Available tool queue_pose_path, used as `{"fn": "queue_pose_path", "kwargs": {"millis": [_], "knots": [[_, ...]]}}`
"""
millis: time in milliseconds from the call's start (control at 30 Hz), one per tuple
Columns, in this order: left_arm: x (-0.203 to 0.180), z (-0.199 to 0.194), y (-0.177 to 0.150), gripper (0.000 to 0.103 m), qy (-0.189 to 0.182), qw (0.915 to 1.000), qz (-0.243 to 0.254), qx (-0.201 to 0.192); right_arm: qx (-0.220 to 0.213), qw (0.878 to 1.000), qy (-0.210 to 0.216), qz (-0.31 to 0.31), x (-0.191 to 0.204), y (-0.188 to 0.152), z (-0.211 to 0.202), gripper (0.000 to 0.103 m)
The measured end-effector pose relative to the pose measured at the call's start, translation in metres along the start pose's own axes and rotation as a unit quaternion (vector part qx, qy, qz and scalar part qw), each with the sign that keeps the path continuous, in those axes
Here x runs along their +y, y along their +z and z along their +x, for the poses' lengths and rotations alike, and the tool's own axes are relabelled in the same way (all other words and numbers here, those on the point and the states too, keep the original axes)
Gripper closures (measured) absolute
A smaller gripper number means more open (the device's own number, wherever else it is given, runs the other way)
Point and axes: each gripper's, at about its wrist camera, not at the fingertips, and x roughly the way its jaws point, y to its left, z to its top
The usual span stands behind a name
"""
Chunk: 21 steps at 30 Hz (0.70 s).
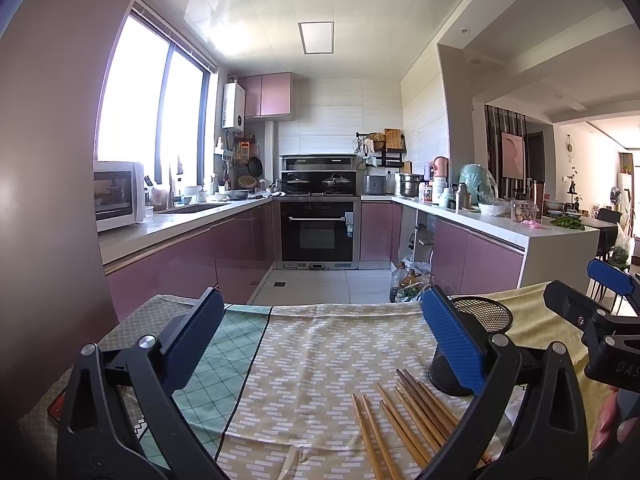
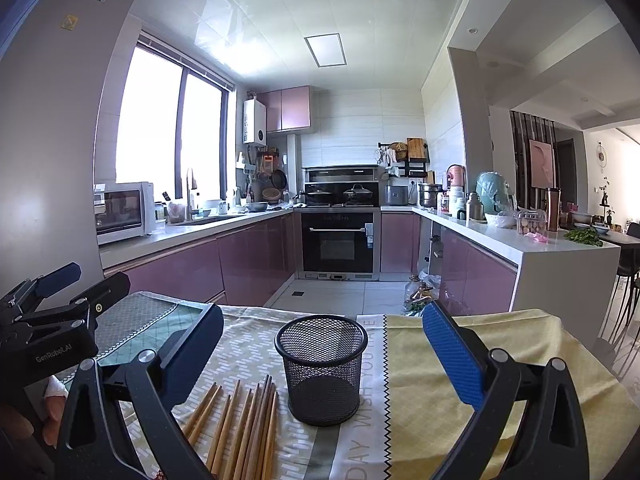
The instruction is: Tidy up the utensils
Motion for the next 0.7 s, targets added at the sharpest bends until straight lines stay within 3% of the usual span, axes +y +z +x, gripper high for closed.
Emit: {"fn": "queue_pose_path", "kwargs": {"millis": [700], "knots": [[-0.0009,-0.0015,0.0014,0.005,-0.004,1.0,-0.002,-0.004,0.002,1.0,0.005,0.004,0.0018,-0.0008,0.002,0.006]]}}
